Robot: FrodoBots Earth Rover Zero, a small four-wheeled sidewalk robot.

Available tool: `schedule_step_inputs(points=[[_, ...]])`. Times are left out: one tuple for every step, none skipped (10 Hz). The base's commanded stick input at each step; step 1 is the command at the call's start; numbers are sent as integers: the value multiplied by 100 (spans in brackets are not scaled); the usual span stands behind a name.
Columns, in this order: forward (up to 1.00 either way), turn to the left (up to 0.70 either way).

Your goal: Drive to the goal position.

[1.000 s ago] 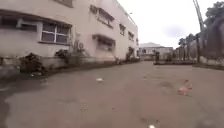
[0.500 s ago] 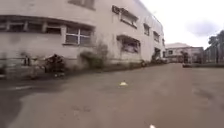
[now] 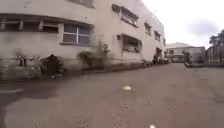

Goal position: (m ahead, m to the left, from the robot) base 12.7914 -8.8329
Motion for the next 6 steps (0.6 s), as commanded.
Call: schedule_step_inputs(points=[[70, -35], [70, -35], [70, -35], [70, -23], [70, -5], [70, -2]])
